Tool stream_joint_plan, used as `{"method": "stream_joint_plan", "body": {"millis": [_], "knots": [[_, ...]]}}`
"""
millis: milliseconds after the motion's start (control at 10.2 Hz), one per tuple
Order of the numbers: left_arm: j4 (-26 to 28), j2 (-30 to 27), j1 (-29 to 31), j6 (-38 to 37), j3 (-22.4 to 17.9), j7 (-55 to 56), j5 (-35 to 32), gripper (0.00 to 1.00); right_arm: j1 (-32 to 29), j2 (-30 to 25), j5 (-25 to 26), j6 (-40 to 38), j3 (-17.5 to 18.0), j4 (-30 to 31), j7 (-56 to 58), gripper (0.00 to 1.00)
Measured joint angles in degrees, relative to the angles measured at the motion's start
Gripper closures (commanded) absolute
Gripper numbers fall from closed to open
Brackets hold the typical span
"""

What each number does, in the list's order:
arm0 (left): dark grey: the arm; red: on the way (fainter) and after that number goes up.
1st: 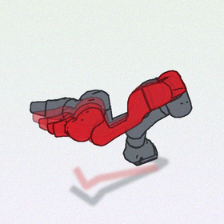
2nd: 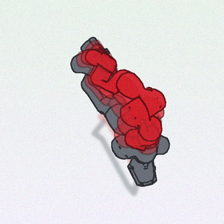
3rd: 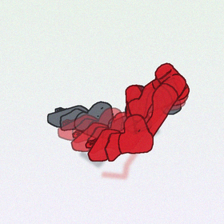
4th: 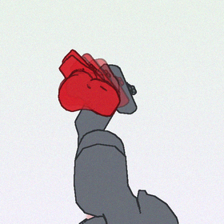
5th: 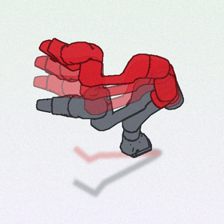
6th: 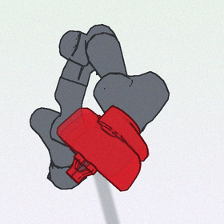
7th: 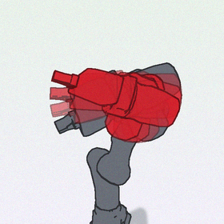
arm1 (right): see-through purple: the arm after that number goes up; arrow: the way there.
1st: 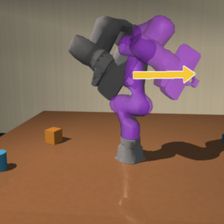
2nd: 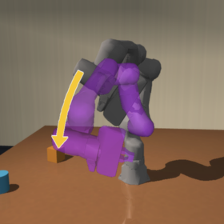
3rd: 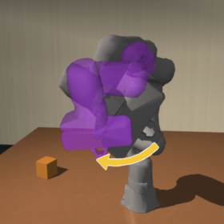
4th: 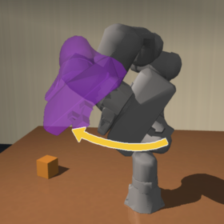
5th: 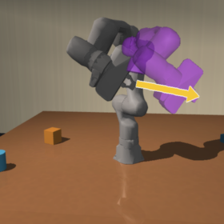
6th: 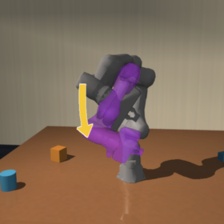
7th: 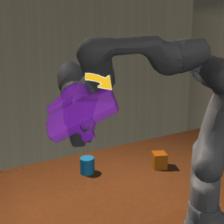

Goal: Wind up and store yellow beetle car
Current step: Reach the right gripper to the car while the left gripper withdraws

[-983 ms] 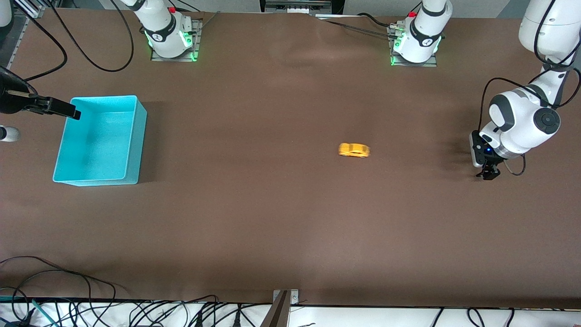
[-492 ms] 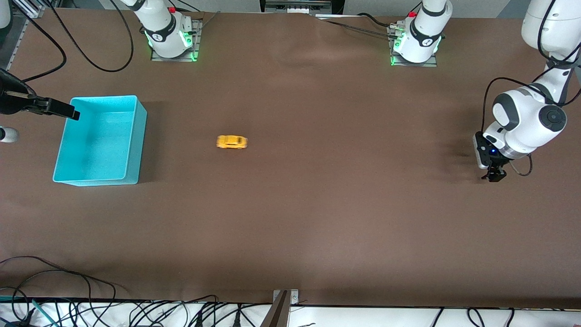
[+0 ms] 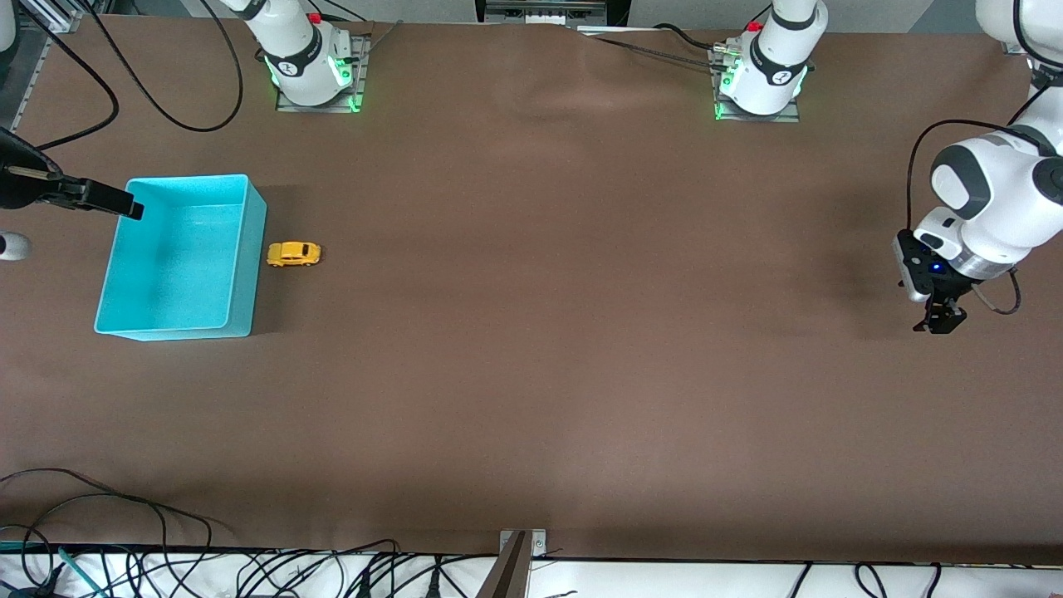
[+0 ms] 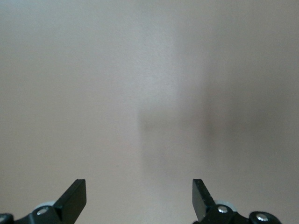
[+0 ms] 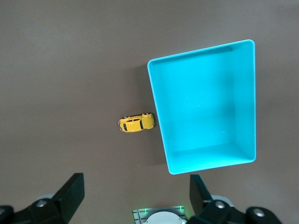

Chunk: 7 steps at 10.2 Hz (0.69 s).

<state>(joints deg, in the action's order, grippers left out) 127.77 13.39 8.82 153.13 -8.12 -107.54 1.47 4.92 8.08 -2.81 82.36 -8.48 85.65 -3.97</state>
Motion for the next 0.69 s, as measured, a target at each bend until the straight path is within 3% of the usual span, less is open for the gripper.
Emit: {"method": "stream_joint_plan", "body": {"millis": [197, 688], "knots": [[-0.04, -3.14, -0.92, -2.06, 0.04, 0.0, 0.0, 0.0, 1.07, 1.51, -0.06, 1.18, 1.68, 0.09, 5.9, 0.0], [-0.66, -12.72, -5.14, -9.39, 0.04, 0.22, 0.01, 0.0, 2.94, 7.02, -0.1, 8.49, 2.88, 4.3, 34.46, 0.0]]}}
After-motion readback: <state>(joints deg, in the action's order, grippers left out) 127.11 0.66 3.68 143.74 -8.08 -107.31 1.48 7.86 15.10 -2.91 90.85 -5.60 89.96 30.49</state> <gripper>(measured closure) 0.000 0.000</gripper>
